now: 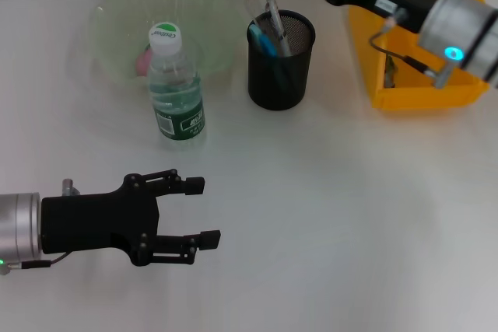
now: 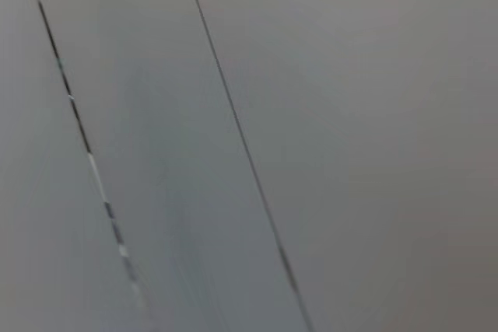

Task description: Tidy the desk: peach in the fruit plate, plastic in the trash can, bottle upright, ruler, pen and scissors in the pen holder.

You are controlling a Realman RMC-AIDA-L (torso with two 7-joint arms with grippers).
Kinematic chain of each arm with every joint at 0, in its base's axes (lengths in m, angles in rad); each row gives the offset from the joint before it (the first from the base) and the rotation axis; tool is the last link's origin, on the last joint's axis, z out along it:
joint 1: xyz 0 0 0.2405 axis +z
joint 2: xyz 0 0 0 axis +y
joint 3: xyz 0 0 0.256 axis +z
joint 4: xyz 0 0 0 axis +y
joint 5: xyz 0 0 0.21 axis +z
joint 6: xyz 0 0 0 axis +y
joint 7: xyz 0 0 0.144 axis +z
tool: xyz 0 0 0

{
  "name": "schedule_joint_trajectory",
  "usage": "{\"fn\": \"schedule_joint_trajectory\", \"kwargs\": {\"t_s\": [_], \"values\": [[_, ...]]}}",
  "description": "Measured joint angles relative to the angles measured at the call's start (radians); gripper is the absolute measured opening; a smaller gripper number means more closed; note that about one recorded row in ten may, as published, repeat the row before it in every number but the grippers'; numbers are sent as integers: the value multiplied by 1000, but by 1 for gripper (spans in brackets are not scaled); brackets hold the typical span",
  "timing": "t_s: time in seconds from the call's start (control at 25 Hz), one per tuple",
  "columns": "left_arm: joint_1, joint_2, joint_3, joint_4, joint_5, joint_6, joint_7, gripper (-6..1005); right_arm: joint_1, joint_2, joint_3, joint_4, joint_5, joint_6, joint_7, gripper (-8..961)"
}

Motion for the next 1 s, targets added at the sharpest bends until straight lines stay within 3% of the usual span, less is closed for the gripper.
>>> {"fn": "schedule_joint_trajectory", "kwargs": {"t_s": [0.04, 0.08, 0.12, 0.16, 0.2, 0.32, 0.36, 0.4, 0.52, 1.0], "values": [[2, 1, -2, 1, 0, 1, 0, 859, -81, -9, -12, -120, -72, -79, 91, 556], [2, 1, -2, 1, 0, 1, 0, 859, -81, -9, -12, -120, -72, -79, 91, 632], [3, 2, -4, 1, 0, 2, 0, 859, -125, -13, -14, -188, -129, -127, 134, 709], [4, 8, -11, 0, 0, 5, -2, 859, -203, -20, -9, -306, -257, -234, 207, 732], [4, 8, -11, 0, 0, 5, -2, 859, -203, -20, -9, -306, -257, -234, 207, 755], [8, 20, -29, 0, 0, 23, -10, 859, -287, -29, 41, -405, -444, -429, 256, 824], [12, 29, -51, 2, 0, 42, -13, 859, -319, -34, 112, -406, -551, -572, 229, 824], [12, 29, -51, 2, 0, 42, -13, 859, -319, -34, 112, -406, -551, -572, 229, 824], [16, 35, -86, 4, 0, 70, -14, 859, -349, -32, 217, -350, -679, -757, 134, 824], [-13, 36, -90, 10, 4, 77, -36, 859, -341, -26, 217, -309, -695, -753, 96, 824]]}}
